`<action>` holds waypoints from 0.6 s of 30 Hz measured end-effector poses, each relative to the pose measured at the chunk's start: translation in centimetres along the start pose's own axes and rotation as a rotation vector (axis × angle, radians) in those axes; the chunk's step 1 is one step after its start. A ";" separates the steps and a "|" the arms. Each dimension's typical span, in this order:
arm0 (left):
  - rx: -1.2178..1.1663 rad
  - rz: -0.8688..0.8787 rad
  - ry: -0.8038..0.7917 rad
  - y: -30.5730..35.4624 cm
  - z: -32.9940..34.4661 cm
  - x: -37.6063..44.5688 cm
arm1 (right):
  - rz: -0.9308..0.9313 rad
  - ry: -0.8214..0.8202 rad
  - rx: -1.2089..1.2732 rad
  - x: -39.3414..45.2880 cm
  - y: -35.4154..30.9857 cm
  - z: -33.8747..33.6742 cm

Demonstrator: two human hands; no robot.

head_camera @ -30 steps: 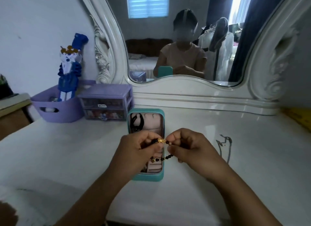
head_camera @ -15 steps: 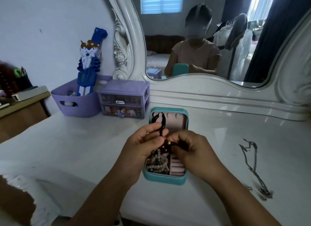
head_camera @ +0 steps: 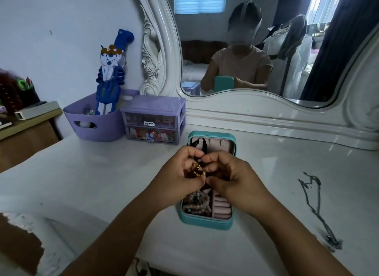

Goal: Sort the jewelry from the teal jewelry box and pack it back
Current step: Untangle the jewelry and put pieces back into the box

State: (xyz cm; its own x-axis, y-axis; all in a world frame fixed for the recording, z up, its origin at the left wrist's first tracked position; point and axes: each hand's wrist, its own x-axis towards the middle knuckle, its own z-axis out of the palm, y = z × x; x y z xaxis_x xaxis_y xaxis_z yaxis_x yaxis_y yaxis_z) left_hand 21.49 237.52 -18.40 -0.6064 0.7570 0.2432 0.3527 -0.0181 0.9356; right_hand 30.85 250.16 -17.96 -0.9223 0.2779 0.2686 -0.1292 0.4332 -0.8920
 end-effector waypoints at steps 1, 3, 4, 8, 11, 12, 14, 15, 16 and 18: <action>-0.016 -0.011 -0.028 -0.2 -0.1 0.1 | 0.005 0.008 -0.005 -0.1 0.2 -0.1; -0.041 -0.027 -0.083 -0.7 -0.4 0.3 | 0.011 0.012 -0.038 -0.1 0.4 -0.1; -0.043 -0.029 -0.103 -0.9 -0.4 0.4 | 0.011 0.006 -0.043 -0.1 0.3 -0.2; 0.030 -0.020 -0.040 -1.2 0.0 0.5 | -0.010 0.031 -0.094 0.1 0.4 -0.1; 0.188 0.021 0.110 -1.3 0.2 0.5 | -0.015 0.081 -0.203 0.5 0.9 0.0; 0.246 0.036 0.145 -1.4 0.3 0.5 | -0.023 0.088 -0.242 0.6 1.1 0.2; 0.314 0.049 0.191 -1.8 0.5 0.6 | -0.039 0.098 -0.304 0.9 1.4 0.4; 0.328 0.040 0.208 -2.0 0.6 0.6 | -0.048 0.101 -0.334 0.9 1.6 0.6; 0.333 0.025 0.221 -2.3 0.6 0.6 | -0.060 0.101 -0.364 1.0 1.7 0.7; 0.333 0.005 0.221 -2.6 0.5 0.7 | -0.105 0.091 -0.426 1.0 1.9 0.7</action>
State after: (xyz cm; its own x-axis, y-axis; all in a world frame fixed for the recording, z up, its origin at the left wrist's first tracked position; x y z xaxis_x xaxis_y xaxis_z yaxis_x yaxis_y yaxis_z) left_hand 20.53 238.40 -20.84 -0.7303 0.5978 0.3306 0.5455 0.2191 0.8089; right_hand 29.38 250.62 -19.61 -0.8741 0.2798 0.3971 -0.0410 0.7720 -0.6343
